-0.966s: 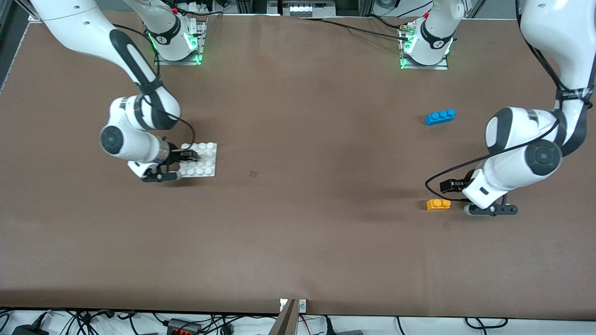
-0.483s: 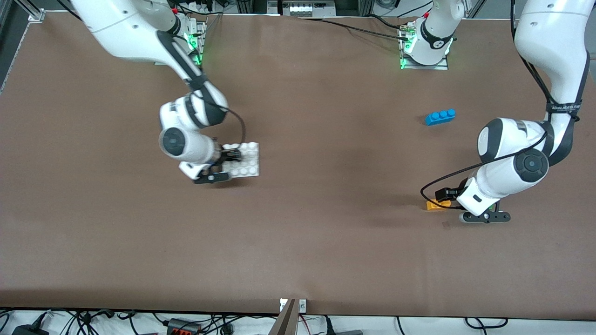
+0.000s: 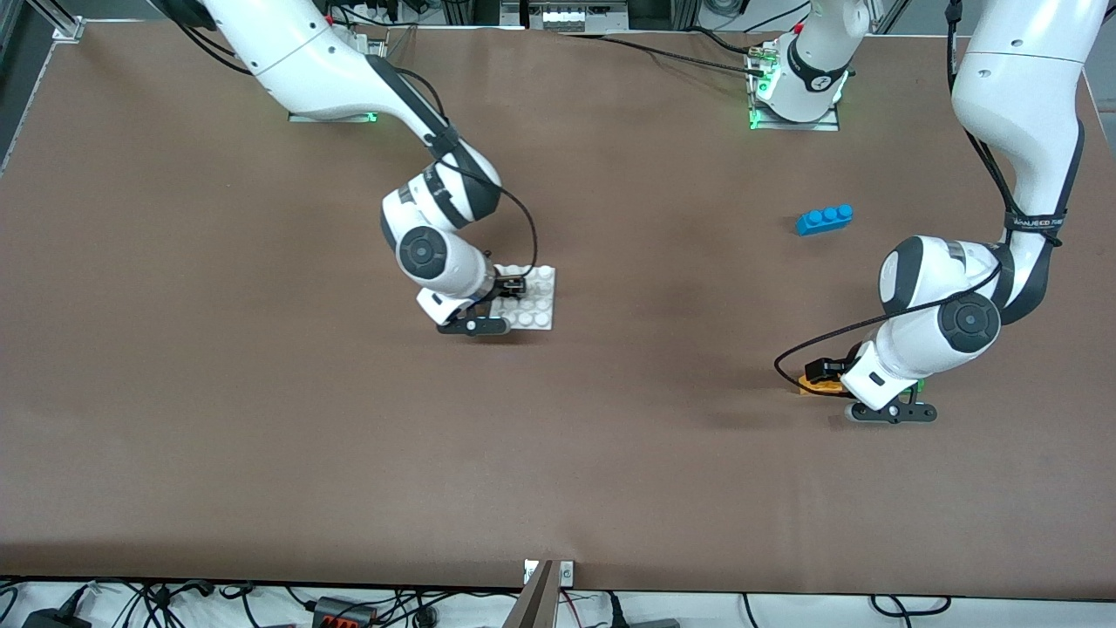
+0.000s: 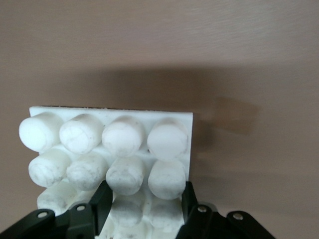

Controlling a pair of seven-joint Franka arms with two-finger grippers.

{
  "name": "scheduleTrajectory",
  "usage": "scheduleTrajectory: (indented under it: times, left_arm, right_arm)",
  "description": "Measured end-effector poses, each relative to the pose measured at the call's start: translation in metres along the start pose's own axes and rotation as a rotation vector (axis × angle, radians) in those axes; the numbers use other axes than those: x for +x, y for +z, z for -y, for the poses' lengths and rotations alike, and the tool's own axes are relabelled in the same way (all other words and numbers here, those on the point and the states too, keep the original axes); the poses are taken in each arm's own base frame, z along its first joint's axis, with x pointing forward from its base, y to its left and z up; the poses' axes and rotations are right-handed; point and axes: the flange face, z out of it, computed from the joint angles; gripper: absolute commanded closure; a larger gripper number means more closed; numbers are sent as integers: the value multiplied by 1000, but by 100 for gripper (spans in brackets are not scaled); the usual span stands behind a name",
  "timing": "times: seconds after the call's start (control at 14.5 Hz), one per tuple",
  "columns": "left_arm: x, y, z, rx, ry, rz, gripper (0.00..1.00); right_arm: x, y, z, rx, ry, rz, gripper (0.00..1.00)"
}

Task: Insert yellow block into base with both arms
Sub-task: 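Slide the base plate toward the table middle while the left gripper grasps yellow brick, then lift the yellow brick with the left gripper while the right gripper withdraws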

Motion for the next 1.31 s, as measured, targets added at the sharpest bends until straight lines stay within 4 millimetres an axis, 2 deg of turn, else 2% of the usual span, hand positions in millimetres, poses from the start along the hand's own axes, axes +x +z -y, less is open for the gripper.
scheduleTrajectory:
  times: [0.21,0.28,0.34,0.62,0.76,0.97,1.17,1.31]
  left_arm:
    - [1,6,0,-4,1,-10,0]
    - [2,9,-1,-7,1,-15,0]
    - [2,14,-1,-10,1,-18,0]
    - [1,27,-2,-17,2,-18,0]
    - [0,29,-3,-19,3,-23,0]
    - [-2,32,-4,-22,4,-29,0]
    - [-9,46,-7,-32,9,-45,0]
    - [-12,50,-8,-34,11,-40,0]
  right_arm:
    - [-6,8,36,19,3,-9,48]
    - [-9,10,46,24,-9,-11,41]
    - [-12,12,54,27,-20,-12,1]
    - [-35,28,85,30,-76,-11,0]
    - [-41,26,98,32,-96,-11,0]
    - [-23,-3,97,3,-82,23,0]
    - [-4,-56,87,-42,-74,42,0]
    - [6,-101,72,-86,-76,19,0]
